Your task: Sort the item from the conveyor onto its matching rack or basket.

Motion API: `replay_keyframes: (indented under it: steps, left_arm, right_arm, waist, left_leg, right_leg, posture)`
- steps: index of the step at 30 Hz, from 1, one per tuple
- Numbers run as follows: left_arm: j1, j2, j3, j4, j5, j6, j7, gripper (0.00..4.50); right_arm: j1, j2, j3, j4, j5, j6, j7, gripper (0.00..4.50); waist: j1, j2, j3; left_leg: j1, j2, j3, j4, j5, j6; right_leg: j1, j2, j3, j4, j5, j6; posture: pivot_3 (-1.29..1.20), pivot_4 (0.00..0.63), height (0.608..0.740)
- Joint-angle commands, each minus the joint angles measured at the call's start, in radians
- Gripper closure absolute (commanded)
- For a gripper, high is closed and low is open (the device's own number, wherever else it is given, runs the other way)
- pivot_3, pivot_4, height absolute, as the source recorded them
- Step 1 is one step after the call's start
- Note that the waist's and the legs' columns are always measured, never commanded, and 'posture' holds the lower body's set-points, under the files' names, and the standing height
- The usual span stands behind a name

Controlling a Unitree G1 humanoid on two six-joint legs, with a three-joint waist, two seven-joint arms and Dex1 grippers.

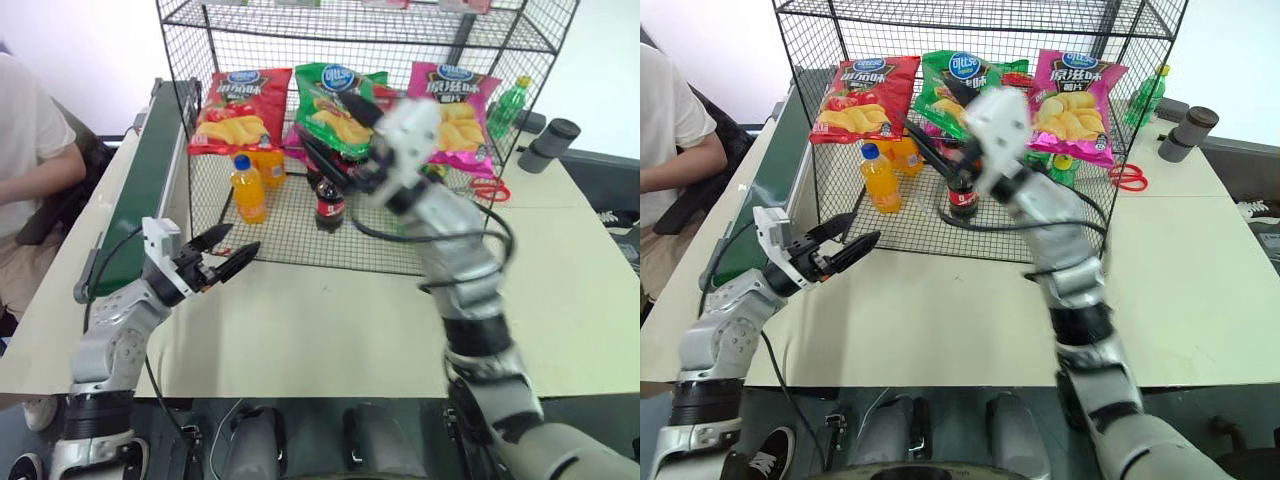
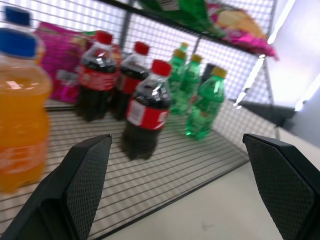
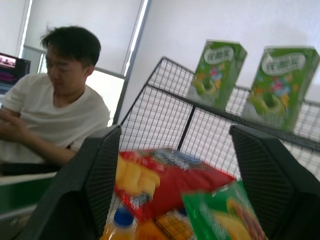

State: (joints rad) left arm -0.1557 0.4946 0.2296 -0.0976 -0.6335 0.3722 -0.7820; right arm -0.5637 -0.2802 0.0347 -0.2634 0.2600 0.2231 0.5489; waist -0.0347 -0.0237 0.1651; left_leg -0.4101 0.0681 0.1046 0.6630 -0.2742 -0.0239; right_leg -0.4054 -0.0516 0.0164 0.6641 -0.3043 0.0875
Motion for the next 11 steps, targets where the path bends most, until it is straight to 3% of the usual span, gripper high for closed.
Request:
replay_keyframes:
  steps: [1, 3, 6, 11]
  left_arm:
    - [0.049, 0.056, 0.081, -0.064, 0.007, 0.008, 0.028, 0.0]
    - [0.095, 0.092, 0.107, -0.077, 0.002, 0.021, 0.02, 0.0]
    - [0.123, 0.119, 0.13, -0.074, -0.013, 0.045, 0.013, 0.0]
    - [0.12, 0.175, 0.139, 0.014, -0.004, 0.029, -0.087, 0.0]
  right_arm:
    - [0.189, -0.145, -0.161, -0.168, 0.252, 0.113, 0.175, 0.91]
    - [0.347, -0.251, -0.256, -0.213, 0.358, 0.154, 0.288, 0.91]
    - [0.53, -0.368, -0.326, -0.229, 0.377, 0.141, 0.403, 0.91]
    - [0.735, -0.456, -0.41, -0.122, 0.292, -0.005, 0.536, 0.91]
  waist:
    - [0.001, 0.0, 0.0]
    - [0.001, 0.0, 0.0]
    - [-0.004, 0.001, 0.0]
    - [-0.006, 0.0, 0.0]
  left_leg:
    - [0.0, 0.0, 0.0, 0.0, 0.0, 0.001]
    - [0.0, 0.0, 0.0, 0.0, -0.001, 0.001]
    - [0.001, 0.0, 0.0, -0.001, -0.001, 0.001]
    - [0.005, 0.0, -0.001, 0.0, 0.0, 0.0]
  right_leg:
    - [0.0, 0.0, 0.0, -0.001, 0.0, 0.0]
    - [0.0, -0.001, 0.0, -0.001, 0.0, 0.0]
    - [0.001, 0.0, 0.0, -0.001, 0.0, 0.0]
    - [0.004, 0.004, 0.001, -0.001, 0.0, -0.001]
  posture:
    - [0.0, 0.15, 0.74]
    - [0.0, 0.15, 0.74]
    - [0.0, 0.15, 0.74]
    - [0.0, 0.15, 0.74]
